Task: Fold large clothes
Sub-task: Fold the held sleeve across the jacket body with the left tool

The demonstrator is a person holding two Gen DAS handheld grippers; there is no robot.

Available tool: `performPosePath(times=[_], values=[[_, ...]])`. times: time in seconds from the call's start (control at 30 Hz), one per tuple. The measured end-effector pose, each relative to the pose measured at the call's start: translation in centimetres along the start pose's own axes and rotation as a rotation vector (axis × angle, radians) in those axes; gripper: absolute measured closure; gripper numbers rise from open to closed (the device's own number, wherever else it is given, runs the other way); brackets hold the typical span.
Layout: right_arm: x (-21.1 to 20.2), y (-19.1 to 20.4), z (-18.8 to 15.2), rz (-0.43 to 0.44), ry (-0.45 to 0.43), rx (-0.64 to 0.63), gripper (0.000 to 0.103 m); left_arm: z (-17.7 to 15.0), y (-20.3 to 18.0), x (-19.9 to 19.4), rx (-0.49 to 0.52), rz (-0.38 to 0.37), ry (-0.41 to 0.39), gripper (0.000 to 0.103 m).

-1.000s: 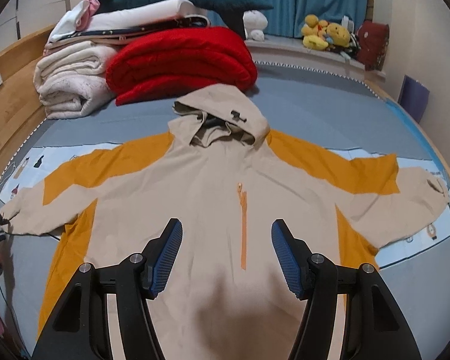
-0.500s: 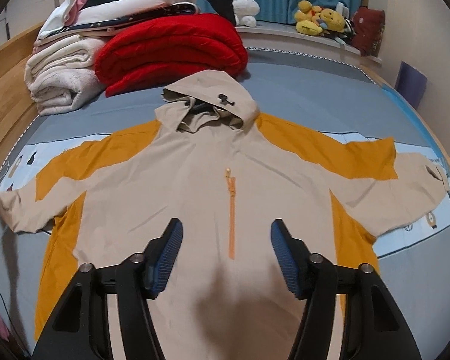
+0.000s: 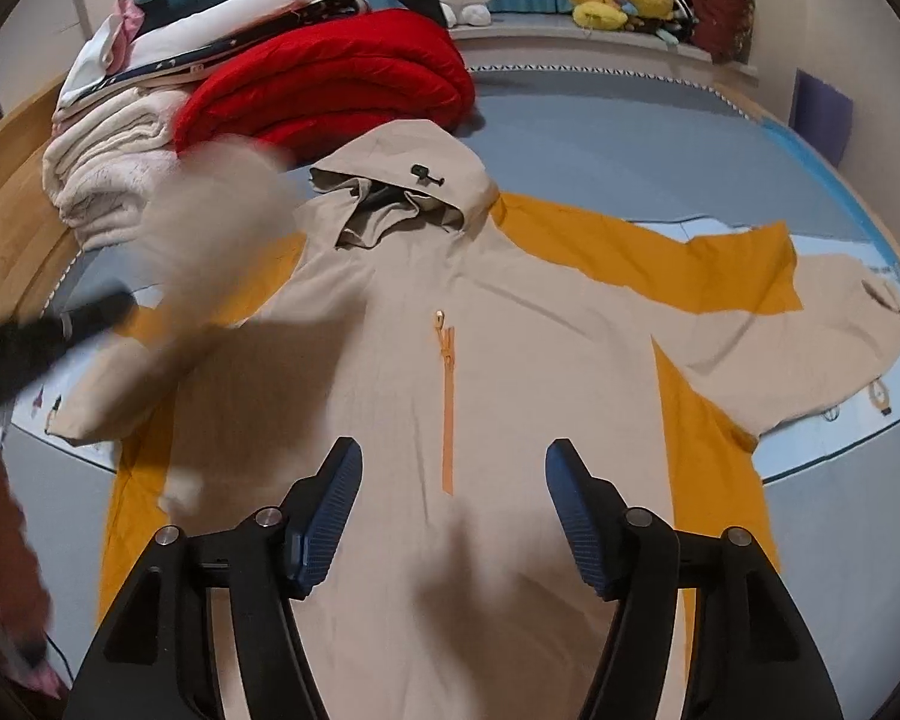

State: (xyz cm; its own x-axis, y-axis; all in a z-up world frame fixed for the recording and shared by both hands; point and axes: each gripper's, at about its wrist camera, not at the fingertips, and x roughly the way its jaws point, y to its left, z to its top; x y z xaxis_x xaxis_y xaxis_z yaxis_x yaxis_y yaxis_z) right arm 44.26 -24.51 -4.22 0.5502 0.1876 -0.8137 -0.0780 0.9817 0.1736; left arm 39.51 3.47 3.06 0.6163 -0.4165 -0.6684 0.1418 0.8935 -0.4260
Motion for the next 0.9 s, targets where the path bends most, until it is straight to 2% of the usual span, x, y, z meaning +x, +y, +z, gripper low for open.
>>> performPosePath(times=[0.07,0.13,0.17,0.23,0.27,0.33,0.4,0.47,0.53,0.57,0.6,0.7,0.87,0.9], values=[[0.0,-0.5,0.1,0.014,0.003,0.025,0.039,0.7,0.7,-2.2,-0.019,0.098,-0.026,0.077],[0.0,-0.8,0.3,0.034,0.006,0.043,0.039,1.2,2.2,-4.6,-0.108,0.225,-0.038,0.078],[0.1,-0.9,0.5,0.048,0.005,0.055,0.041,0.8,2.7,-5.5,-0.145,0.249,-0.043,0.078],[0.7,-1.3,0.6,0.066,0.016,0.089,0.056,0.5,4.1,-7.1,-0.186,0.307,-0.058,0.078],[1.1,-1.6,0.6,0.07,0.024,0.107,0.071,-0.1,4.5,-7.6,-0.17,0.355,-0.083,0.077],[2.2,-2.0,0.5,0.07,0.049,0.149,0.074,-0.6,5.0,-6.4,-0.112,0.455,-0.073,0.075],[3.3,-2.2,0.3,0.089,0.069,0.176,0.074,-0.8,6.0,-4.5,-0.068,0.528,-0.001,0.076],[4.8,-2.0,0.2,0.121,0.098,0.188,0.072,-0.3,6.4,-3.6,-0.066,0.528,0.012,0.075],[6.3,-1.8,0.3,0.145,0.121,0.186,0.062,0.1,6.9,-3.2,-0.063,0.507,0.03,0.075],[7.3,-1.8,0.4,0.161,0.13,0.197,0.051,0.3,7.0,-2.8,-0.059,0.501,0.034,0.075],[7.8,-1.8,0.4,0.165,0.138,0.204,0.047,0.5,7.1,-2.5,-0.059,0.501,0.037,0.075],[11.0,-1.8,0.1,0.198,0.208,0.235,0.047,1.0,8.0,-2.3,-0.075,0.506,0.038,0.075],[14.4,-2.3,-0.9,0.184,0.291,0.296,0.048,1.9,10.1,-3.4,-0.115,0.531,0.024,0.075],[14.6,-2.3,-0.9,0.185,0.29,0.297,0.059,2.0,10.8,-3.8,-0.133,0.541,0.02,0.075]])
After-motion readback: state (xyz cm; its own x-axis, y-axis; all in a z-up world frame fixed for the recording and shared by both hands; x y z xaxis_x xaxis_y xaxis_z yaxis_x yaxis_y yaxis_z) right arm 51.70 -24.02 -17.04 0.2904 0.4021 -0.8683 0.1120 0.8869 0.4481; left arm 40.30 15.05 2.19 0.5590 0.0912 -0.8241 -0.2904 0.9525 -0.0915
